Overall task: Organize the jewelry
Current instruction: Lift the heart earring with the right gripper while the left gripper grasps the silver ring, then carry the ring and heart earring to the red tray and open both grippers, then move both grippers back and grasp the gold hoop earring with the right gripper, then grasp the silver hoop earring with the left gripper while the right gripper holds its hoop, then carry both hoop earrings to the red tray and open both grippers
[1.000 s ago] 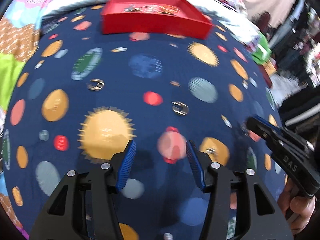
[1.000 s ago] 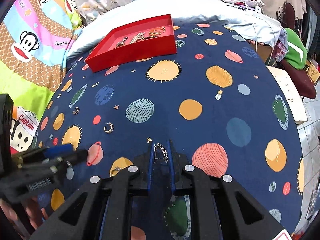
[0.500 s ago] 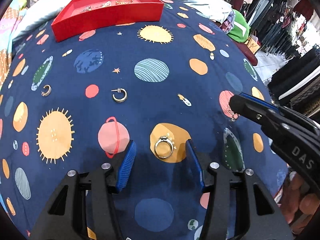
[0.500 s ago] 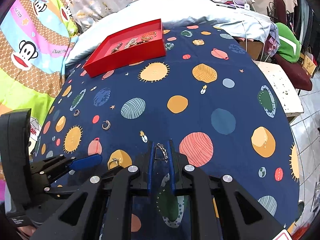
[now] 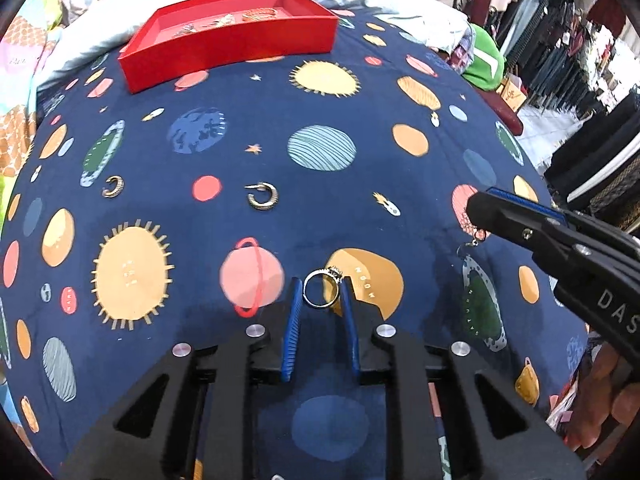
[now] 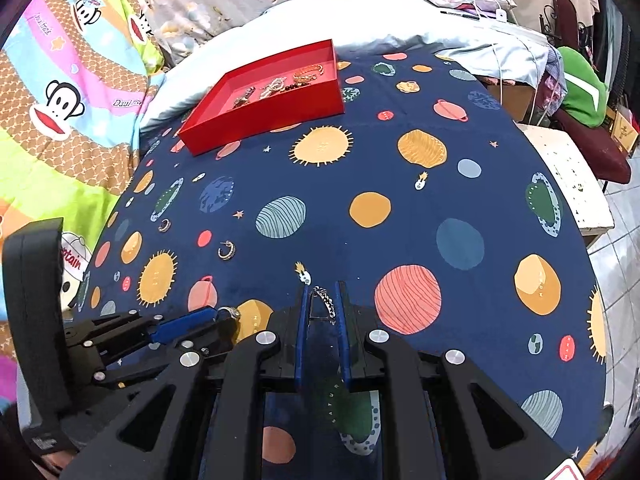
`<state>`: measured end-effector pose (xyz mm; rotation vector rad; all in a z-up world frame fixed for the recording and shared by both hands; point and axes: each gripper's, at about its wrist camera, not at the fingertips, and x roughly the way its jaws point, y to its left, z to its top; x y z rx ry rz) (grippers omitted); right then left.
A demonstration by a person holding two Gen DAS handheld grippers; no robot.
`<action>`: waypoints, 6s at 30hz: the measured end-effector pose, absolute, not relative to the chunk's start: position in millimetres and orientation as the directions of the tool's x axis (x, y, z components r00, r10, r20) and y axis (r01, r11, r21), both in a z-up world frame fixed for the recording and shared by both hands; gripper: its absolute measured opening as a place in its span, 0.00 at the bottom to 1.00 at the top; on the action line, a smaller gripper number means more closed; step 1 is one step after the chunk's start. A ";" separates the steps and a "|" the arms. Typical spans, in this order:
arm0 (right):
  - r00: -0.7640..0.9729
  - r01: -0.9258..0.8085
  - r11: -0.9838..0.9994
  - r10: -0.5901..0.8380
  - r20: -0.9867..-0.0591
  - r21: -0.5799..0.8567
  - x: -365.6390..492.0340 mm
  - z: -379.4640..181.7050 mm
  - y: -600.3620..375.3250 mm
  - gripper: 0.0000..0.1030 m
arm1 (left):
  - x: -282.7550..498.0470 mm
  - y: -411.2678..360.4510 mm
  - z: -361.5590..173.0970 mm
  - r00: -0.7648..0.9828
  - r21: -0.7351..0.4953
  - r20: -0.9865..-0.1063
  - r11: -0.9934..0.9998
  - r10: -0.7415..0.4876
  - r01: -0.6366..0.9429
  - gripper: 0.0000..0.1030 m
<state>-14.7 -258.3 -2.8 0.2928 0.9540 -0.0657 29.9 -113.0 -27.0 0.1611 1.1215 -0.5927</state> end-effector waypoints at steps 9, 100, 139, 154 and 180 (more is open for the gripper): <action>0.593 0.149 0.963 0.097 -0.800 0.227 -1.4 7.0 -251.3 0.12 | 47.4 -79.3 -4.4 0.340 -0.192 -0.865 0.869 -0.370 0.456 0.01; 0.499 -0.043 0.994 0.106 -0.860 0.098 76.7 -46.2 -168.4 0.15 | 105.3 18.6 -14.6 0.480 -0.073 -0.867 0.986 -0.136 0.148 0.64; 0.545 0.038 0.985 0.122 -0.829 0.170 57.1 -18.4 -196.4 0.15 | 137.4 -29.1 -35.1 0.477 -0.051 -0.867 0.978 -0.144 0.202 0.17; 0.624 0.025 0.981 0.135 -0.769 0.192 79.4 26.3 -208.4 0.15 | 132.3 -37.8 26.7 0.520 -0.121 -0.818 0.957 -0.248 0.265 0.17; 0.658 0.037 0.984 0.109 -0.745 0.177 333.0 44.1 -261.0 0.15 | 379.2 -111.4 62.4 0.574 -0.161 -0.760 0.944 -0.305 0.288 0.17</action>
